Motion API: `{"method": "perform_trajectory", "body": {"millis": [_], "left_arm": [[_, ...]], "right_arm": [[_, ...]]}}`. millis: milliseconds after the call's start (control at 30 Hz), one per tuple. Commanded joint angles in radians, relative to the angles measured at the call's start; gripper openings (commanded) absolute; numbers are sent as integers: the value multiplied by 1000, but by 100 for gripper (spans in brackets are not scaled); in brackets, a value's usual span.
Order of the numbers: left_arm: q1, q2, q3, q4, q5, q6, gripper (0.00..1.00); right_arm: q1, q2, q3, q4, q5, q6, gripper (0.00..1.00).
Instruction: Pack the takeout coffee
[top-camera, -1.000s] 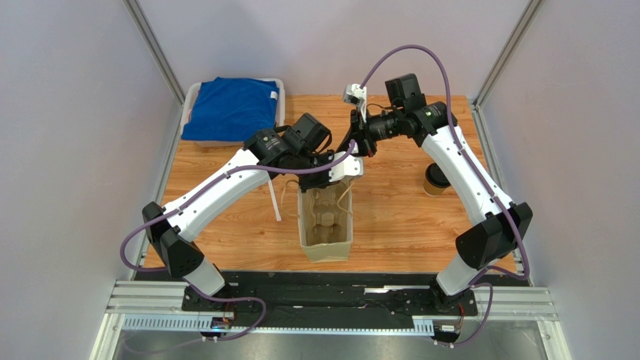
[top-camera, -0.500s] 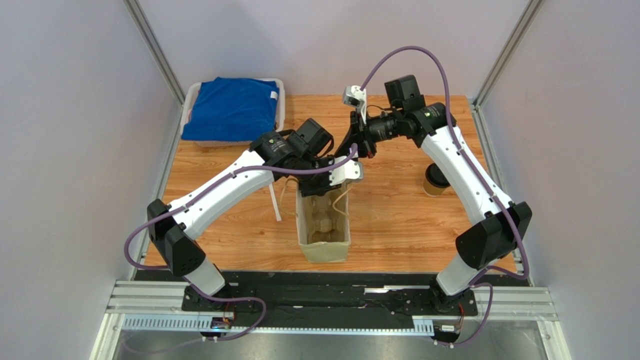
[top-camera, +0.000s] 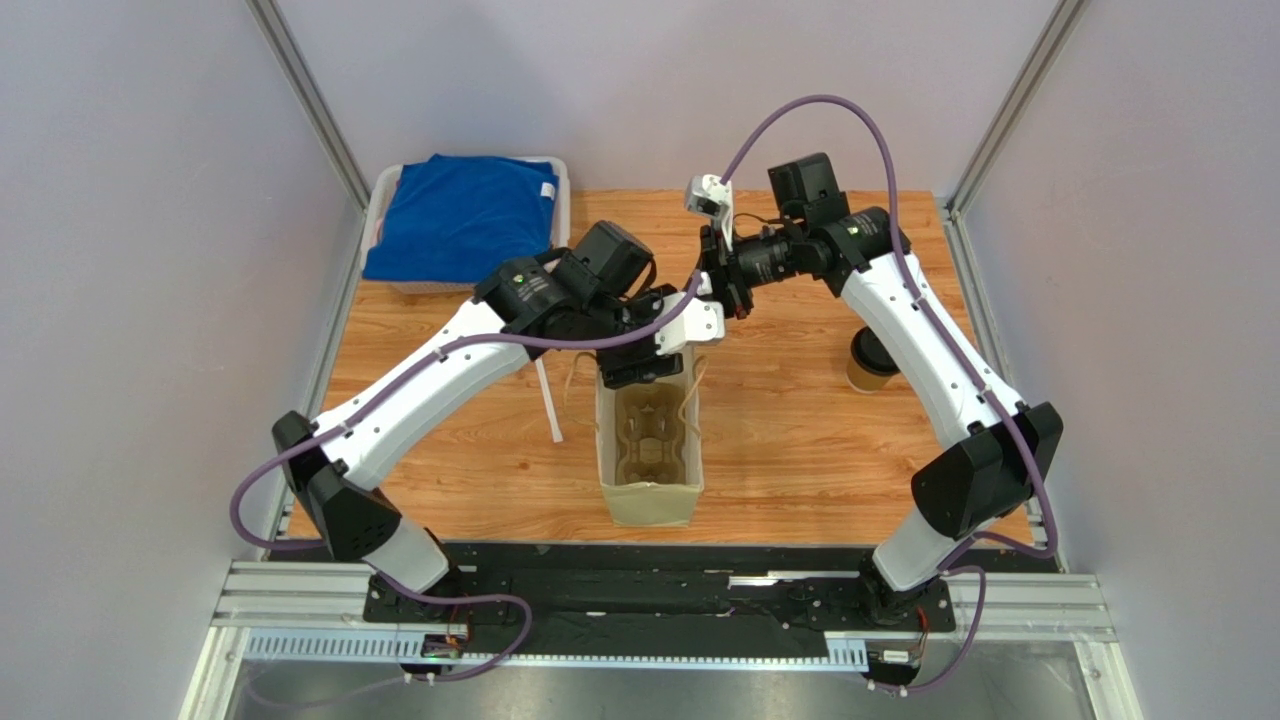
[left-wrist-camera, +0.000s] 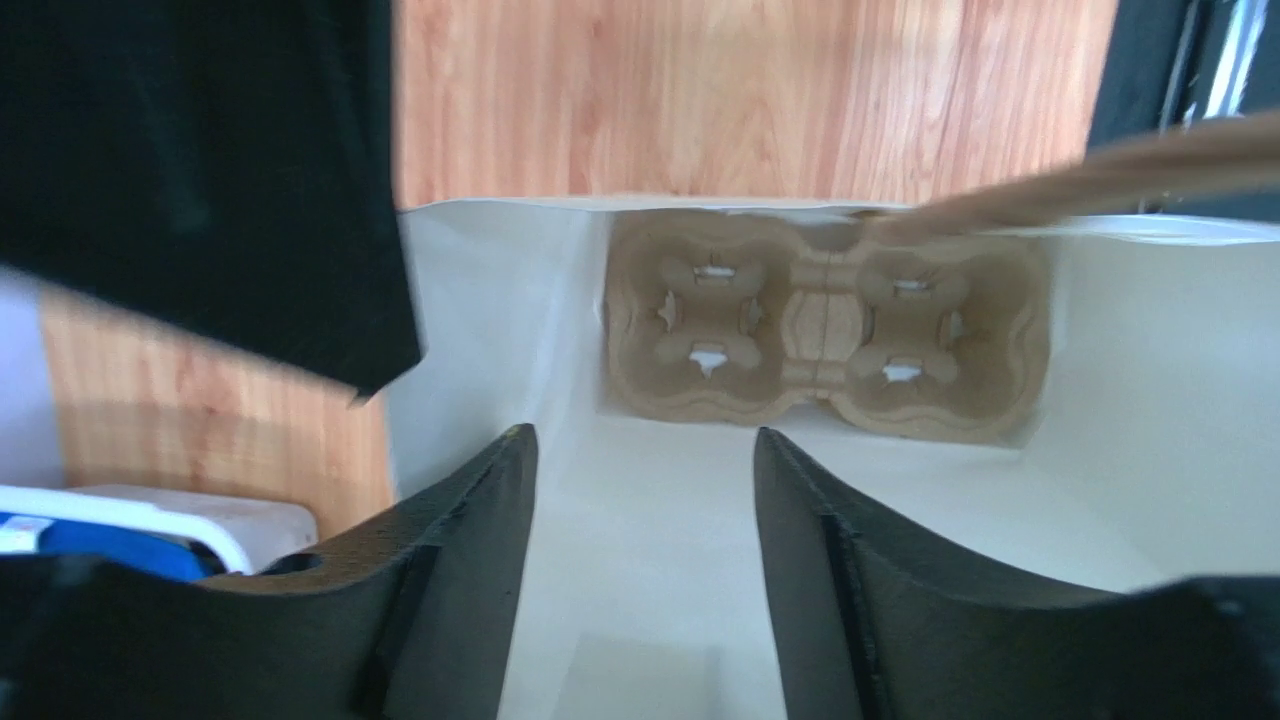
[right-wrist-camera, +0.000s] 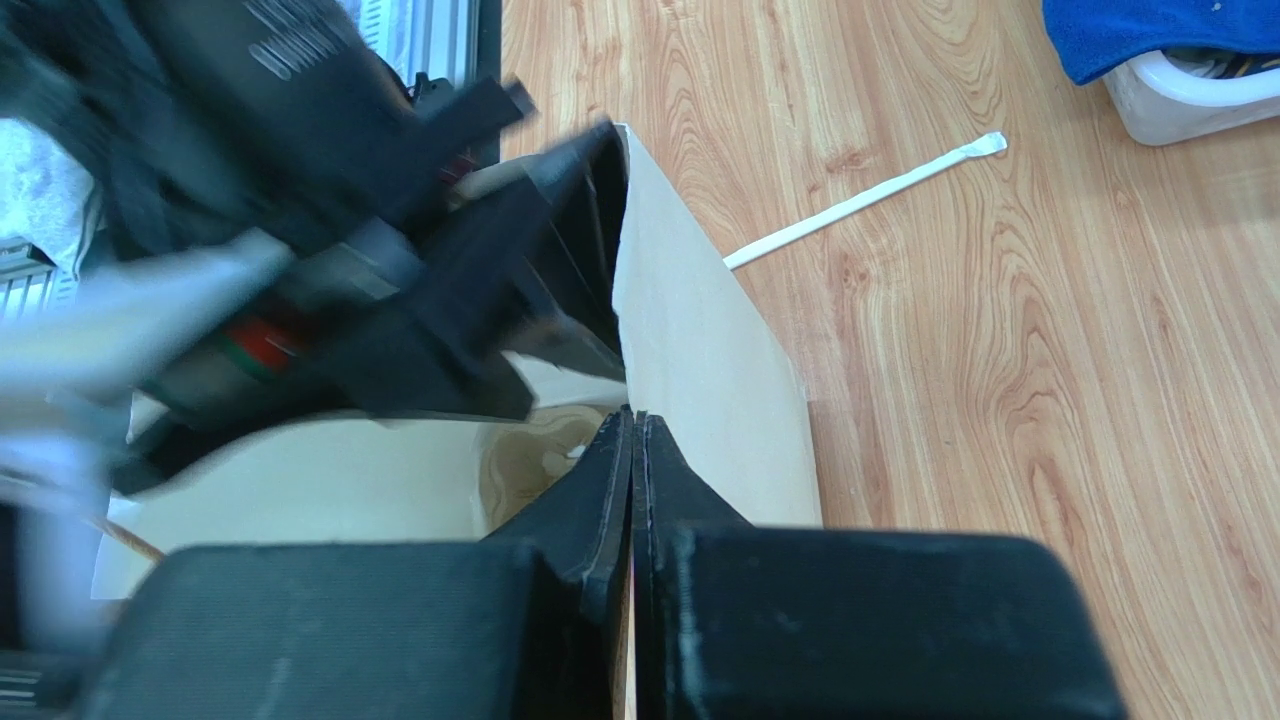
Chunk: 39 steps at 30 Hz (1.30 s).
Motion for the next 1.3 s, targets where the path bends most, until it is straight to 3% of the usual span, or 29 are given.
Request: {"method": "perform_trajectory", "body": {"millis": [0,267,500,667,767,1033,1267], "left_arm": [[-25,-143,59,44,69,0,65],[-17,-259,65,40,131,-8,71],[216,-367,28,231,280,-257,75],[380,-440,-134,464,285,-419,76],[433,-453,-194,489,289,-454,77],[451,-444,-233,451,280,-452,79],[452,-407,-260,465,271,-537,82]], "right_arm": [[-4,-15,-6,28,-25,-34,0],[-4,-46,-12,28,-24,-52,0],[2,-83,-18,-6,-13,-97,0],[30,-124,-20,-9,41,-112,0],[44,-159,-32,-6,54,-80,0],[94,-267,-173,31,139,-126,0],[93,-213,-155,23,169,-147,0]]}}
